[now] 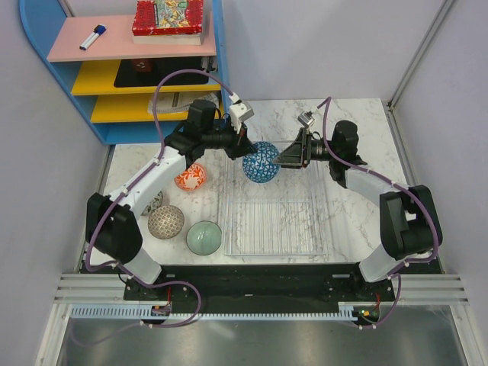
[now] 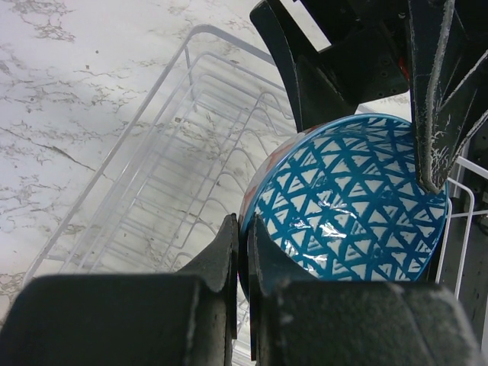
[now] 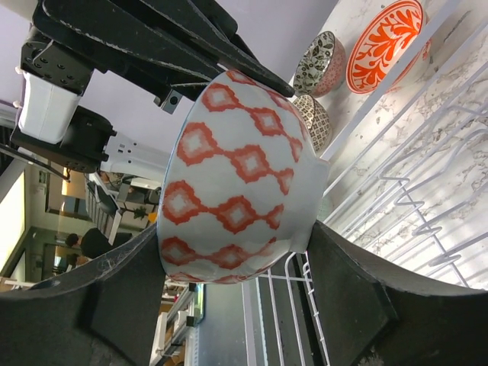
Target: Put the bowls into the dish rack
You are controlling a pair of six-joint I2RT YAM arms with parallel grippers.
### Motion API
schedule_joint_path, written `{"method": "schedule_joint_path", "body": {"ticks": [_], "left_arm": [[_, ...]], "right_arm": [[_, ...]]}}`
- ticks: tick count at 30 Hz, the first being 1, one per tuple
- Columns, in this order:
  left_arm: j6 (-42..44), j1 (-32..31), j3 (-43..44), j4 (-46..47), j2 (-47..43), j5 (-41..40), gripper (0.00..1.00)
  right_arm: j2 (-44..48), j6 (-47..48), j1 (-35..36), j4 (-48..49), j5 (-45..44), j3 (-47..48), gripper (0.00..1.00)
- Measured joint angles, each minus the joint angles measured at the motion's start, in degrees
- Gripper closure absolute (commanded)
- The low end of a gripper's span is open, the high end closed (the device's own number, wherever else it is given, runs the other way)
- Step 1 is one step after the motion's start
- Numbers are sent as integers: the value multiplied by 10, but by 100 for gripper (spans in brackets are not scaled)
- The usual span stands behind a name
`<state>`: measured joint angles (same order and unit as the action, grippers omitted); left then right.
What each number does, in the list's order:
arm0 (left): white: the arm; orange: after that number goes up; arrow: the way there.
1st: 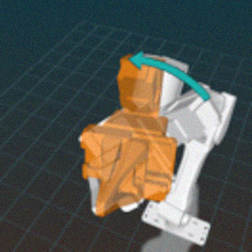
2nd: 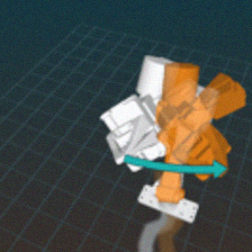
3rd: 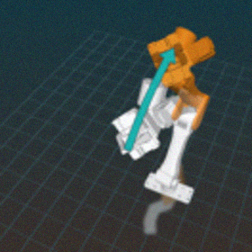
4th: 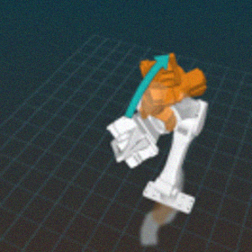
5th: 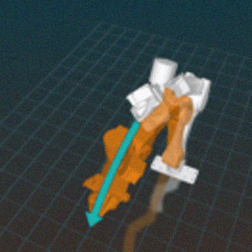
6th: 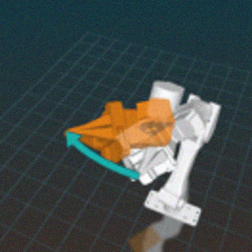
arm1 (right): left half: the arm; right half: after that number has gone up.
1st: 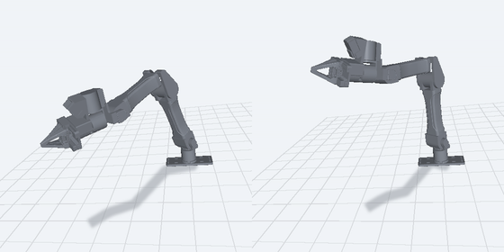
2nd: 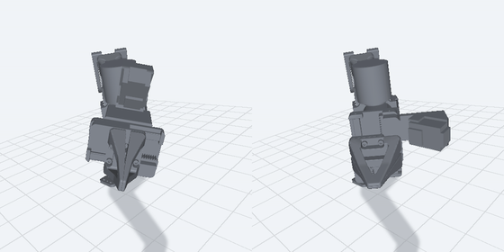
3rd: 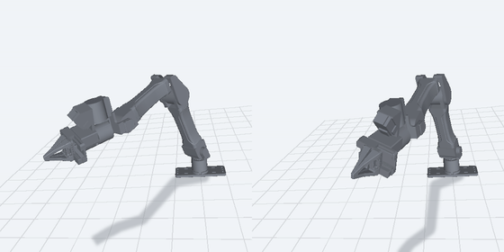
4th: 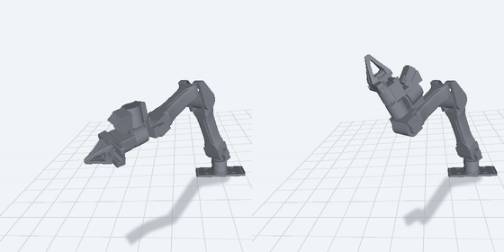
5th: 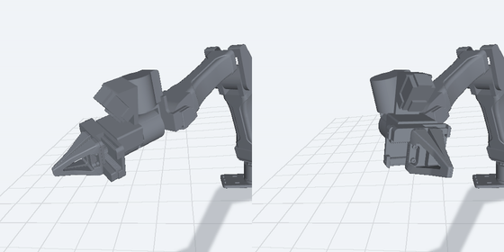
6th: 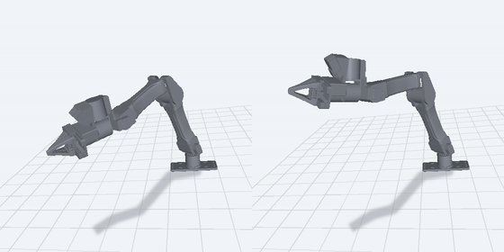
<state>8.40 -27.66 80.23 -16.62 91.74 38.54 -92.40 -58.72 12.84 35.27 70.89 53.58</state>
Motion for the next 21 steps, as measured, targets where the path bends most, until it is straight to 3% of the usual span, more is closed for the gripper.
{"method": "schedule_joint_path", "body": {"ticks": [4,7,8,11,13,14,21], "left_arm": [[0,0,0,0,4,0,94],[0,0,0,0,5,-1,71],[0,0,0,0,5,-1,50],[-5,-1,0,5,5,5,16],[-9,-2,0,8,5,8,5],[-11,-2,0,9,6,9,0],[-15,12,2,2,6,6,0]], "right_arm": [[-3,2,0,-2,-2,-1,100],[-3,11,-1,-9,-3,-1,100],[-3,19,-1,-12,-3,-1,100],[-3,45,0,-37,-18,-1,100],[-3,67,1,-64,-30,-1,100],[-3,81,0,-79,-38,-1,100],[1,186,-19,-216,-119,6,100]]}}
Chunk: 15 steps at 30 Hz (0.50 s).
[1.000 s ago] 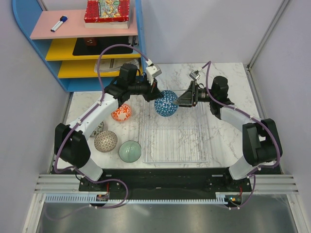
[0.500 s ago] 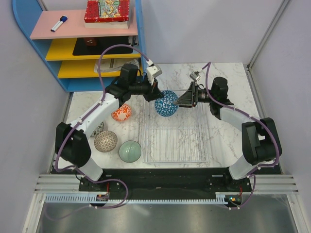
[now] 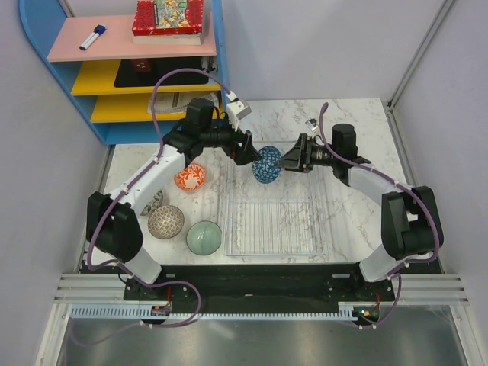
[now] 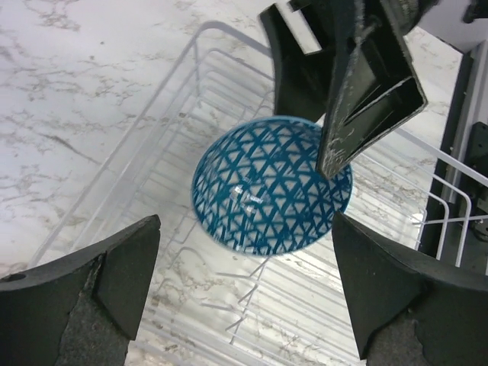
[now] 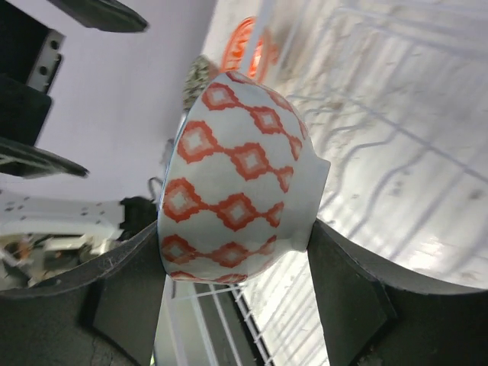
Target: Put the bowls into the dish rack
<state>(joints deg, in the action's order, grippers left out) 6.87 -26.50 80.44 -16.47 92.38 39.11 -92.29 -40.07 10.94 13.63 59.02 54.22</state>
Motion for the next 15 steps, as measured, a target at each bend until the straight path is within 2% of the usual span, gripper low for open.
{"method": "schedule_joint_path", "body": {"ticks": [4,9,15], "left_arm": [[0,44,14,-23,5,-3,0],[1,148,5,-50,2,-17,0],[17,242,-41,-93,-26,-20,0]], "right_arm": [[28,72,-10,-92,-86,17,100],[95,152,-11,-184,-224,56,100],[131,218,-10,-231,-349,82,100]]}}
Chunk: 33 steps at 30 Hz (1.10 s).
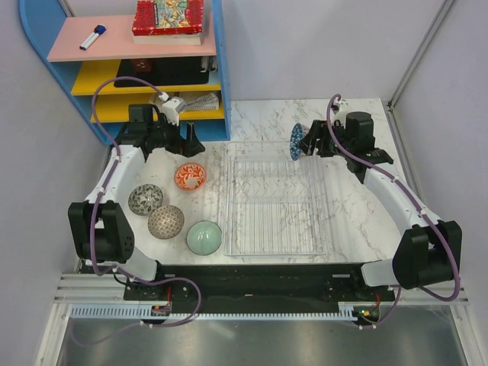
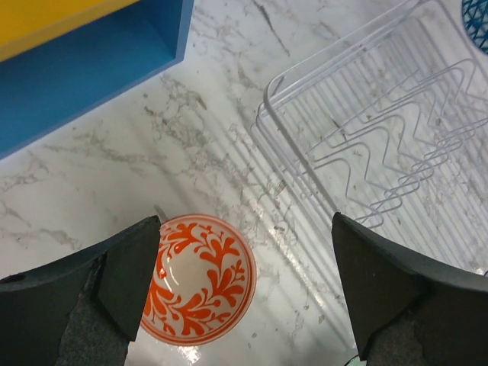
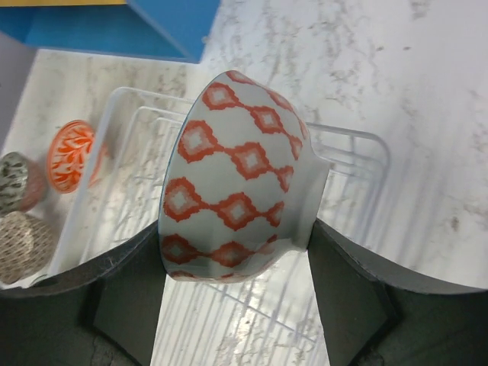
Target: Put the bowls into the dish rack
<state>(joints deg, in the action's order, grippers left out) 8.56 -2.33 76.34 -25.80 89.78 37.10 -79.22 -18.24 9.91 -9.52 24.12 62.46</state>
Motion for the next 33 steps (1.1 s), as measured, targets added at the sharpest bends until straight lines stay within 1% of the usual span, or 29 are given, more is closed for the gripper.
{"method": "schedule_joint_path", "body": {"ticks": [6,11,18,25,33], "left_arm": [[33,14,-47,-35,-26,-11,0],[53,30,-82,-43,-48,-7,0],[55,74,-110,-28,-59,10,0],[55,76,-119,-21,-59,26,0],[55,77,-119,-14,-59,36,0]], "right_arm": [[0,44,7,-62,-118,12,100],[0,82,26,-94,-180,33,100],[0,141,74,-123,-234,56,100],[-4,189,121,-151,-270,75,100],[-26,202,183,-180,-329,90,100]]}}
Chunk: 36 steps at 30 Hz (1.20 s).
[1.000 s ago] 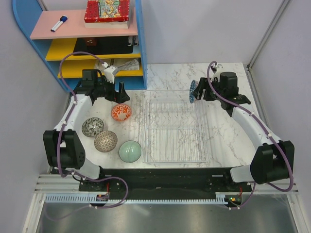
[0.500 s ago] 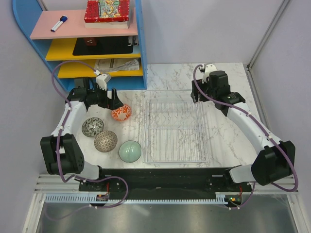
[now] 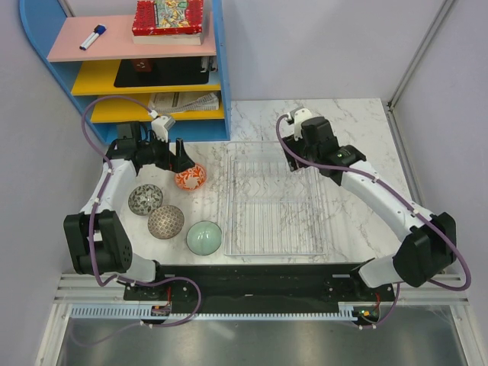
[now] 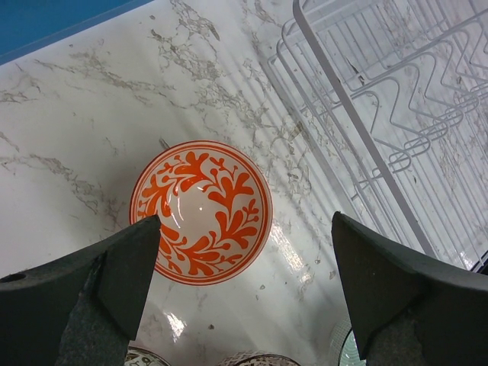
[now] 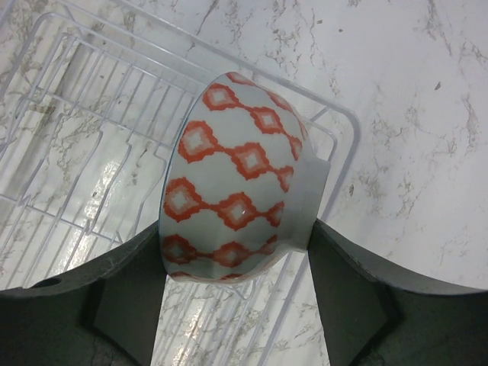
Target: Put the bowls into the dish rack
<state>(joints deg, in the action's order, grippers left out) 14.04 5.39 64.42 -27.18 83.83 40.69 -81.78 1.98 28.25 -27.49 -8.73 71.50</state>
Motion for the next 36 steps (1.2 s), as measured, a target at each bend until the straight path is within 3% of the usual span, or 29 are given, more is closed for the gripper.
{"method": "schedule_joint_path", "body": {"ticks": [12,25,36], "left_arm": [[0,0,0,3,0,3,0],[0,0,-1,4,0,4,0],[0,0,-1,5,2,4,0]], "right_arm": [[-10,-2,50,-3,-84,-38,100],[-9,-12,90,1,-104,-70,100],[-11,-72,115,-12,-145,-75,100]]}}
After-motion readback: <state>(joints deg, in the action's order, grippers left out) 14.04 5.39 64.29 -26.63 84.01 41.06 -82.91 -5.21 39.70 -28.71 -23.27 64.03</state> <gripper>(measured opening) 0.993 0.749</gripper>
